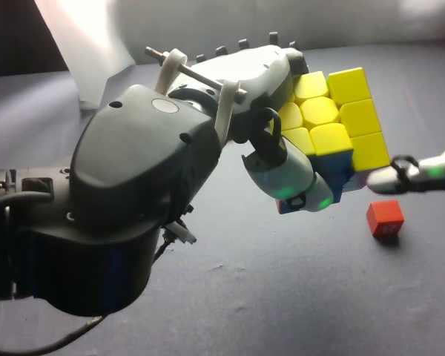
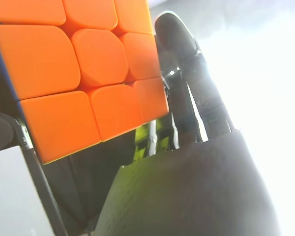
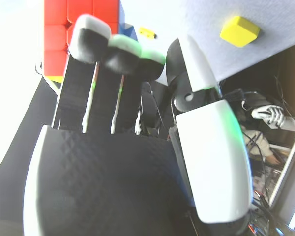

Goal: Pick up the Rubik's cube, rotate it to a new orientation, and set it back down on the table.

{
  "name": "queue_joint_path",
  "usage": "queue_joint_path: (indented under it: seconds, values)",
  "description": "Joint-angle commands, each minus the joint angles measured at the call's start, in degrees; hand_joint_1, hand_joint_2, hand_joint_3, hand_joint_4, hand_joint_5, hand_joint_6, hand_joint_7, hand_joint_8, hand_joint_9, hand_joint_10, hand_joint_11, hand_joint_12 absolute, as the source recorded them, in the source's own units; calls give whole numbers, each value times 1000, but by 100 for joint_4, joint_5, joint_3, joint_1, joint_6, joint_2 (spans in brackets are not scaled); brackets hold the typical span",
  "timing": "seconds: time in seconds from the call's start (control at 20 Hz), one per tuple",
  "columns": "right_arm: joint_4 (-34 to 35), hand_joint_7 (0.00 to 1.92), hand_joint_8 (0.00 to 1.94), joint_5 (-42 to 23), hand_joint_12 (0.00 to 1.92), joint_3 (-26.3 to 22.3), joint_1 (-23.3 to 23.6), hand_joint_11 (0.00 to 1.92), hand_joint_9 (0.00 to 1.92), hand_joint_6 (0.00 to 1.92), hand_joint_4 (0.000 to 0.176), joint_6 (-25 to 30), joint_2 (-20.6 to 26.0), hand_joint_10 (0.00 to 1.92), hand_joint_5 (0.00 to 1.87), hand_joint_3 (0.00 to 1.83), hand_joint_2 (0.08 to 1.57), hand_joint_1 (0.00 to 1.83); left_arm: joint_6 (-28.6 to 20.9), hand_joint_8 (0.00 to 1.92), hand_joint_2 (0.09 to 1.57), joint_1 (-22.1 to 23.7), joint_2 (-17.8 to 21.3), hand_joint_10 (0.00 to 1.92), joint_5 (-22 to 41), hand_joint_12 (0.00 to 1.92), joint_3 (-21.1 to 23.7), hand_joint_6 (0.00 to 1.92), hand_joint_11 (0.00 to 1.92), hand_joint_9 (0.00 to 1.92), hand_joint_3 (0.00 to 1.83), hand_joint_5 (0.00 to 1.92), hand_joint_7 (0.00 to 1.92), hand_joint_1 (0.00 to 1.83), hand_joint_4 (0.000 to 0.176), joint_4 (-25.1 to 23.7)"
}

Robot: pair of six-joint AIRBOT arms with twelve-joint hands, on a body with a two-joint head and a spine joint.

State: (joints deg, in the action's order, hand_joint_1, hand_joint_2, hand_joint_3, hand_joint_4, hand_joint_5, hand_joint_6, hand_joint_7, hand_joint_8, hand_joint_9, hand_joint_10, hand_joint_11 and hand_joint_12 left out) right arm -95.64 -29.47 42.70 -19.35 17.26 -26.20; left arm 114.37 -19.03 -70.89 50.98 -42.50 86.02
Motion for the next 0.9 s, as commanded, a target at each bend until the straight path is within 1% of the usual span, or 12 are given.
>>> queue_joint_path:
  seconds: [0.0, 0.05, 0.1, 0.2, 0.4, 0.5, 0.55, 0.6, 0.65, 0.75, 0.8, 0.85]
  values:
    - [251, 844, 1899, -101, 1921, -40, 112, 905, 932, 4, 0, -17, -5, 1921, 258, 0, 1265, 1170, -70, 1436, 1162, 120, 40, 1158, 130, 1418, -17, 749, 596, 673, 0, 1069, 727, 1238, 0, -524]
    - [250, 843, 1909, -117, 1921, -57, 151, 905, 930, 4, 0, -17, -3, 1921, 262, 2, 1271, 1143, -70, 1427, 1160, 120, 40, 1113, 130, 1407, -16, 759, 594, 680, 0, 1073, 725, 1235, 0, -524]
    - [248, 838, 1918, -124, 1921, -72, 193, 910, 934, 0, 0, -18, -1, 1921, 228, 0, 1266, 1146, -70, 1397, 1196, 120, 45, 1449, 130, 1373, -14, 862, 592, 678, 0, 982, 690, 1318, 0, -524]
    - [248, 858, 1921, -121, 1921, -70, 262, 914, 958, 2, 0, -18, 16, 1921, 221, 0, 1252, 1152, -70, 1445, 1226, 120, 45, 1575, 130, 1332, -14, 1003, 570, 648, 1, 895, 643, 1331, 0, -524]
    - [248, 832, 1912, -58, 1921, -10, 271, 908, 927, 12, 0, -20, 53, 1921, 245, 3, 1265, 1133, -70, 1403, 1207, 127, 45, 1543, 131, 1388, -25, 929, 618, 690, 0, 936, 666, 1338, 0, -514]
    - [248, 854, 1904, -16, 1921, 22, 270, 914, 946, 5, 0, -20, 50, 1921, 240, 0, 1266, 1137, -70, 1440, 1165, 133, 45, 1153, 131, 1364, -25, 772, 561, 686, 0, 1063, 717, 1237, 0, -513]
    - [248, 849, 1876, -3, 1921, 39, 268, 893, 930, 2, 0, -26, 48, 1921, 236, 0, 1263, 1143, -70, 1432, 1203, 138, 44, 1464, 131, 1337, -25, 876, 613, 678, 0, 969, 659, 1317, 0, -509]
    - [248, 865, 1877, 18, 1921, 60, 267, 905, 939, 11, 0, -31, 44, 1921, 266, 0, 1254, 1159, -70, 1473, 1185, 143, 43, 1258, 131, 1384, -25, 829, 632, 665, 0, 1023, 681, 1244, 0, -504]
    - [248, 872, 1885, 31, 1921, 76, 266, 925, 954, 7, 0, -32, 40, 1921, 265, 0, 1249, 1179, -69, 1451, 1217, 145, 43, 1520, 131, 1384, -25, 935, 615, 662, 0, 934, 633, 1314, 0, -503]
    - [248, 851, 1928, 49, 1921, 113, 264, 910, 942, 3, 0, -32, 18, 1921, 257, 1, 1252, 1166, -69, 1503, 1184, 152, 43, 1282, 131, 1448, -28, 824, 681, 697, 0, 1022, 686, 1228, 0, -493]
    - [248, 866, 1901, 51, 1921, 119, 262, 928, 962, 2, 0, -33, 12, 1921, 256, 2, 1258, 1134, -68, 1443, 1211, 157, 42, 1522, 131, 1421, -32, 888, 662, 689, 0, 951, 636, 1314, 0, -493]
    - [248, 879, 1909, 53, 1921, 125, 260, 963, 990, 3, 0, -49, 2, 1921, 246, 0, 1251, 1150, -67, 1433, 1217, 164, 42, 1556, 133, 1433, -37, 931, 687, 687, 0, 930, 619, 1330, 0, -493]
